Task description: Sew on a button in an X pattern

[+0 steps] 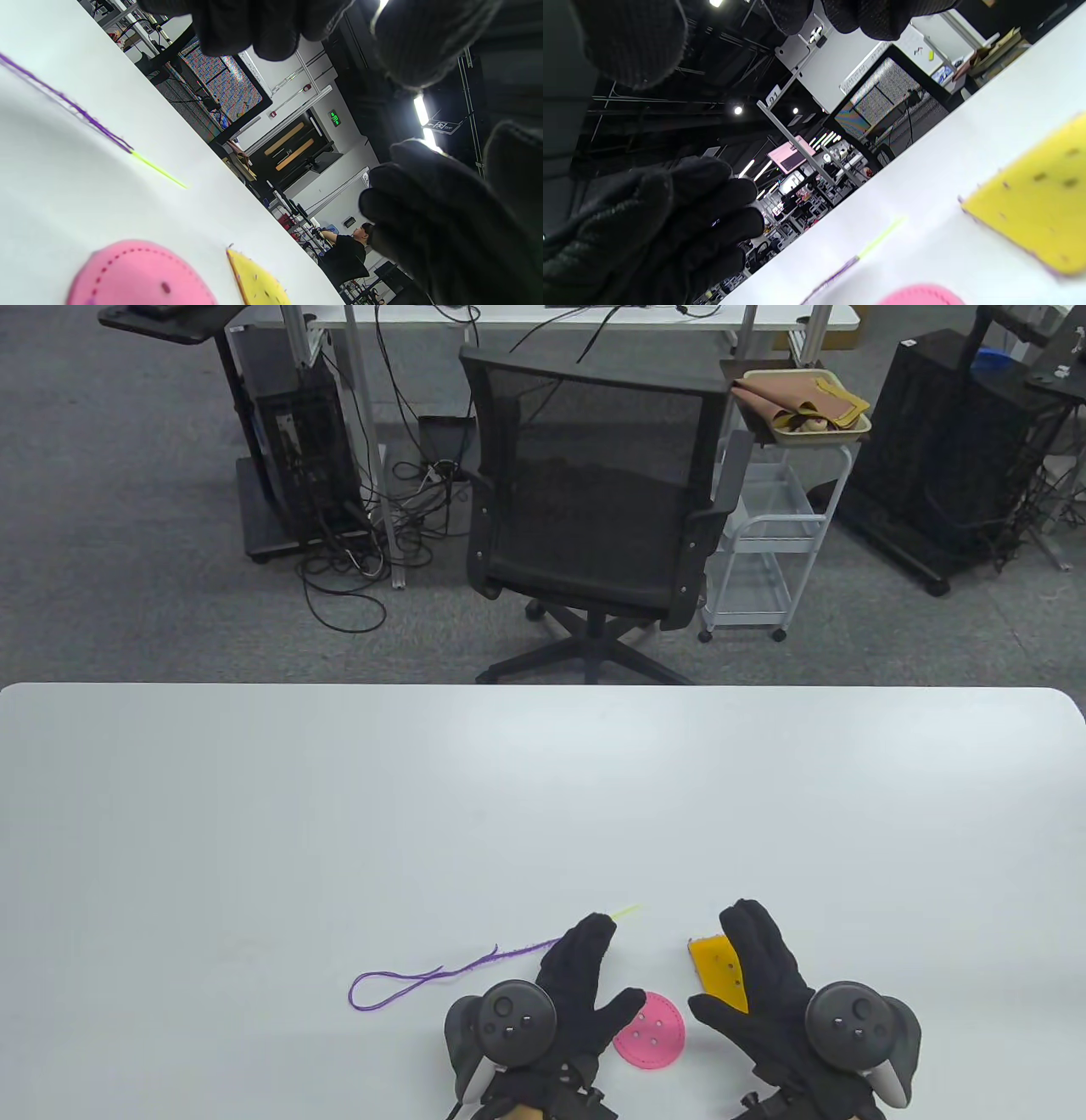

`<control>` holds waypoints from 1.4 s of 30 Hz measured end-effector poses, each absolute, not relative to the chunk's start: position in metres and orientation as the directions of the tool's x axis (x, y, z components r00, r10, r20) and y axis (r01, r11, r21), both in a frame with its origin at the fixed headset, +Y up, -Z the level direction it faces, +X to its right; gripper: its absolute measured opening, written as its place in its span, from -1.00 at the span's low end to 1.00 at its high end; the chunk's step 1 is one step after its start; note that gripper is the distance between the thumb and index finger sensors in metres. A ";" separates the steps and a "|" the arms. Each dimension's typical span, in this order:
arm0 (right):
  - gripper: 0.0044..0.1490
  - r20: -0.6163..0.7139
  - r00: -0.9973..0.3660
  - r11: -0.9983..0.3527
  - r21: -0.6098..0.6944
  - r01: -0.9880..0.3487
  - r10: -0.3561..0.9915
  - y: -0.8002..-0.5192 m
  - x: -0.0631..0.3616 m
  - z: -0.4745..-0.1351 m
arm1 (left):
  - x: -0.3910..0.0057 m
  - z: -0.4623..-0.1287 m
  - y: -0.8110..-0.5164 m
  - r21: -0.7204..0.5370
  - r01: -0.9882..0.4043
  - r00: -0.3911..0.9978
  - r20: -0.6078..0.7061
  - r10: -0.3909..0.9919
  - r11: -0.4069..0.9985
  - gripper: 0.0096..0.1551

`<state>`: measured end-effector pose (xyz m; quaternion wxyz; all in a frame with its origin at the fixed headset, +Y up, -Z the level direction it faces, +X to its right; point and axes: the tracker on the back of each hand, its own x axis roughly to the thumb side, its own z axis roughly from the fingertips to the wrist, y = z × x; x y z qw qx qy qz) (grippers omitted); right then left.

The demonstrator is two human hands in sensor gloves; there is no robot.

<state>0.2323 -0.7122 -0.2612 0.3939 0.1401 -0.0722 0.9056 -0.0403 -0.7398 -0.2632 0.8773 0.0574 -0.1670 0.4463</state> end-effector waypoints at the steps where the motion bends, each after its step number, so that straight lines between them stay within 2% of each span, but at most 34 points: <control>1: 0.20 0.300 -0.657 -0.680 -0.039 -0.733 0.691 -0.707 0.234 -0.262 | -0.040 -0.263 -0.740 -0.047 -0.803 0.545 0.345 0.764 0.594 -0.05; 5: 0.26 0.202 -0.670 -0.669 -0.086 -0.738 0.714 -0.696 0.245 -0.273 | -0.041 -0.263 -0.740 -0.046 -0.805 0.543 0.344 0.766 0.591 -0.04; 9: 0.28 0.064 -0.676 -0.669 -0.102 -0.736 0.734 -0.695 0.260 -0.290 | -0.041 -0.263 -0.740 -0.046 -0.805 0.543 0.344 0.766 0.591 -0.05; 16: 0.30 -0.241 -0.697 -0.716 0.013 -0.698 0.675 -0.733 0.289 -0.320 | -0.041 -0.263 -0.740 -0.051 -0.804 0.543 0.341 0.767 0.592 -0.05; 19: 0.29 -0.337 -0.735 -0.750 0.111 -0.652 0.589 -0.757 0.293 -0.329 | -0.041 -0.263 -0.740 -0.054 -0.803 0.545 0.340 0.767 0.594 -0.05; 23: 0.29 -0.377 -0.789 -0.782 0.218 -0.584 0.485 -0.775 0.289 -0.333 | -0.041 -0.263 -0.740 -0.056 -0.800 0.548 0.340 0.765 0.598 -0.05; 28: 0.26 -0.365 -0.855 -0.806 0.333 -0.490 0.369 -0.789 0.279 -0.335 | -0.040 -0.264 -0.741 -0.059 -0.795 0.553 0.338 0.762 0.603 -0.05; 31: 0.24 -0.347 -0.896 -0.858 0.331 -0.393 0.277 -0.789 0.276 -0.334 | -0.040 -0.263 -0.741 -0.060 -0.792 0.556 0.338 0.759 0.607 -0.05; 34: 0.21 -0.357 -0.878 -0.839 0.326 -0.436 0.318 -0.790 0.277 -0.334 | -0.039 -0.263 -0.741 -0.061 -0.793 0.555 0.339 0.760 0.606 -0.05; 42: 0.06 -0.349 -0.878 -0.834 0.329 -0.443 0.328 -0.790 0.276 -0.333 | -0.038 -0.263 -0.741 -0.063 -0.787 0.563 0.335 0.756 0.614 -0.05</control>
